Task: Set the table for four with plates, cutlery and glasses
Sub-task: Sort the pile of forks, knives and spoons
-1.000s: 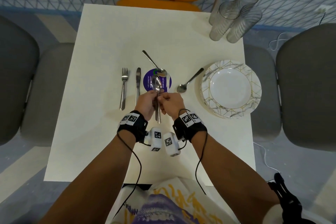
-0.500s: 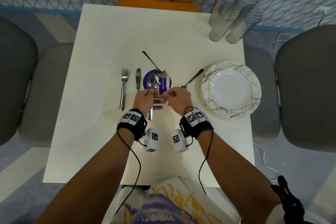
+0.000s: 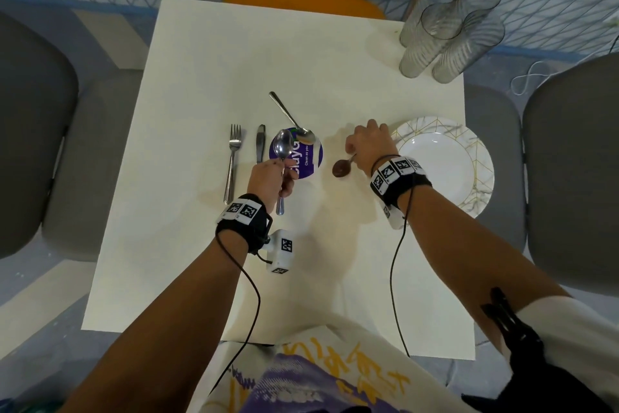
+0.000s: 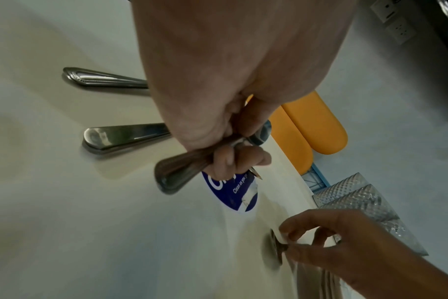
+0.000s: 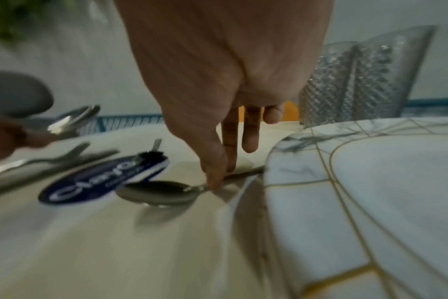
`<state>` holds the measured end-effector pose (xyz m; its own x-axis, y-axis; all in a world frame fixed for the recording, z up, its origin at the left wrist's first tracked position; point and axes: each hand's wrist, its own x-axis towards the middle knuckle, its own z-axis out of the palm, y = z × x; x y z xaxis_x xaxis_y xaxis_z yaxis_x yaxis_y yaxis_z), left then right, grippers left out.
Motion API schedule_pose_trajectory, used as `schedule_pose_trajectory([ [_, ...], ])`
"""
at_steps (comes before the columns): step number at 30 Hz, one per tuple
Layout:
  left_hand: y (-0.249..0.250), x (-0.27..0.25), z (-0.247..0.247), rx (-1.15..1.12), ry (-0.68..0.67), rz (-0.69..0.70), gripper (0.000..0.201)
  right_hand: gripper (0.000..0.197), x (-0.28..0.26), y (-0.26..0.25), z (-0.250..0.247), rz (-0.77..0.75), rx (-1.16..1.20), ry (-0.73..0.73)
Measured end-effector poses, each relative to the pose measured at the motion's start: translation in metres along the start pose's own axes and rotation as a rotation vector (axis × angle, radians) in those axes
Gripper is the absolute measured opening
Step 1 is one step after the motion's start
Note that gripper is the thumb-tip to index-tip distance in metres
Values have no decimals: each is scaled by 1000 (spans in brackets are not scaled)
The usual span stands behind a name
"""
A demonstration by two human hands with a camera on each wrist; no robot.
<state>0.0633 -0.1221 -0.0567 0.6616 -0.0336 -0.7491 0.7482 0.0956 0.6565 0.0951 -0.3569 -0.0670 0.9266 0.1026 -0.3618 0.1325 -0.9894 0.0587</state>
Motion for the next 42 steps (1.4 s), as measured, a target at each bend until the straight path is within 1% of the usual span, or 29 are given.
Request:
schedule_pose_trajectory([
  [2,2,1,1,2,0,15,27,14,3,0,0,-13,-11,1],
  [4,5,2,2,-2,-8,20,29,12,7,0,1,-34,10,-2],
  [8,8,2,3,-24,-12,14,32,15,10,2,0,-47,161,-2],
  [10,11,2,4,-37,-8,8,32,11,9,2,-4,4,344,46],
  [13,14,0,6,-74,-26,30,29,2,2,-5,-18,135,765,201],
  [15,14,0,8,-74,-31,64,28,3,-7,-17,-29,203,953,272],
  [17,14,0,11,-83,-30,78,27,7,-15,-33,-33,270,1160,260],
  [19,13,-1,14,-91,-45,82,26,9,-21,-51,-29,329,1361,189],
  [21,12,-4,17,-83,-71,88,28,8,-28,-67,-23,383,1445,135],
  [23,10,-7,19,-67,-87,97,27,10,-32,-80,-18,429,1460,114],
  [25,7,-10,19,-61,-97,89,26,12,-36,-90,-14,472,1444,126],
  [27,5,-13,19,-57,-109,82,25,9,-38,-95,-11,516,1451,139],
  [31,2,-17,16,-90,-137,65,25,6,-44,-102,-11,532,1516,125],
  [32,1,-17,15,-105,-147,58,26,6,-45,-103,-13,525,1525,137],
  [34,2,-17,13,-131,-172,38,27,4,-45,-103,-17,487,1456,190],
  [37,4,-17,8,-130,-202,18,30,3,-42,-104,-19,380,1346,251],
  [40,7,-14,3,-91,-189,21,28,6,-38,-104,-19,283,1212,230],
  [42,9,-9,-1,-62,-176,45,27,6,-33,-102,-22,239,1212,218],
])
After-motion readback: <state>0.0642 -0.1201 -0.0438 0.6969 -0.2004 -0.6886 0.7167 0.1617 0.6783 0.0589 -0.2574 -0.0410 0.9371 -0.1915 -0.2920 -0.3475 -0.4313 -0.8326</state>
